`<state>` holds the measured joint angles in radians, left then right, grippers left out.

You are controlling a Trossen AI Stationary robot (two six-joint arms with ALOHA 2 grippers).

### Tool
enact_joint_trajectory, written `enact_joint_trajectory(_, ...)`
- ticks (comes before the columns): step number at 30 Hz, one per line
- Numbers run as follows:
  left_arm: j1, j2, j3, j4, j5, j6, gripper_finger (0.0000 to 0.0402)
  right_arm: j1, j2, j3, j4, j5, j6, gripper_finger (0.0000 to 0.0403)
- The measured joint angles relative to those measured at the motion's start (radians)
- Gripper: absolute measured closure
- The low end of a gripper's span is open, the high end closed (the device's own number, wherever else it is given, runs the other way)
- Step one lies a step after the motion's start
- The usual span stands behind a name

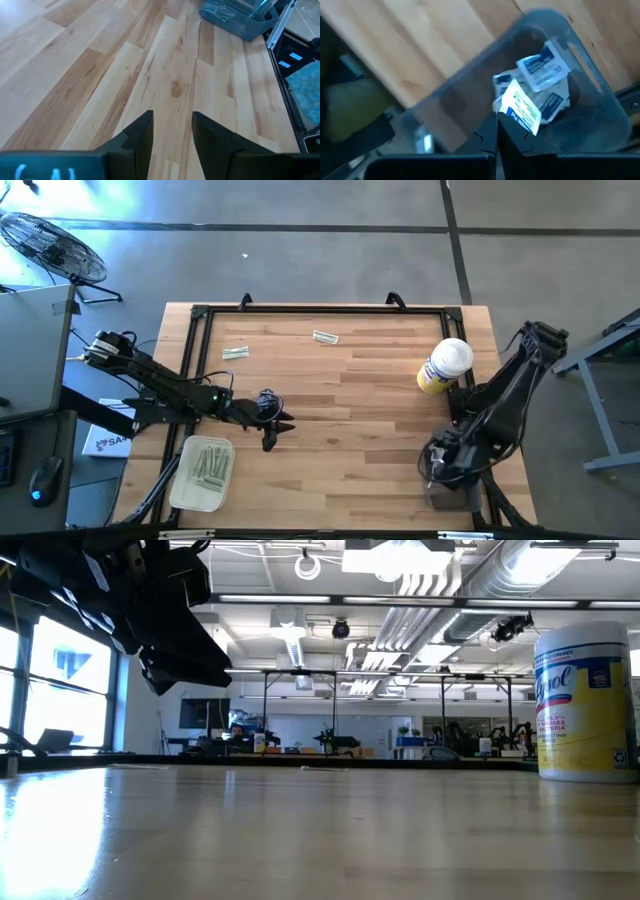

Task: Pick & Place First Aid Supplies
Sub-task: Put the blue alcohol pad into the black bin, then put the green bandage into the white bin

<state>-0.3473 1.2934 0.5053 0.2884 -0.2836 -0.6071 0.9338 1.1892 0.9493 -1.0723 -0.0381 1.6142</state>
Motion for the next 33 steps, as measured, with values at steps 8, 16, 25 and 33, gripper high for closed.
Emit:
enact_joint_trajectory(8,0.0,0.0,0.0,0.001,0.0,-0.004,0.0269,0.043,0.021,-0.194,0.162,0.056,0.061,0.0403)
enact_joint_trajectory(16,0.0,0.0,0.0,0.0,0.0,-0.005,0.0269,0.025,0.029,-0.154,0.159,-0.037,0.051,0.037)
enact_joint_trajectory(25,0.0,0.0,0.0,0.037,0.003,-0.015,0.0269,-0.115,0.029,0.119,0.048,0.267,-0.224,0.0313)
enact_joint_trajectory(33,0.0,-0.005,0.0,0.082,0.023,0.008,0.0269,-0.45,0.034,0.092,0.411,0.53,-0.96,0.0278)
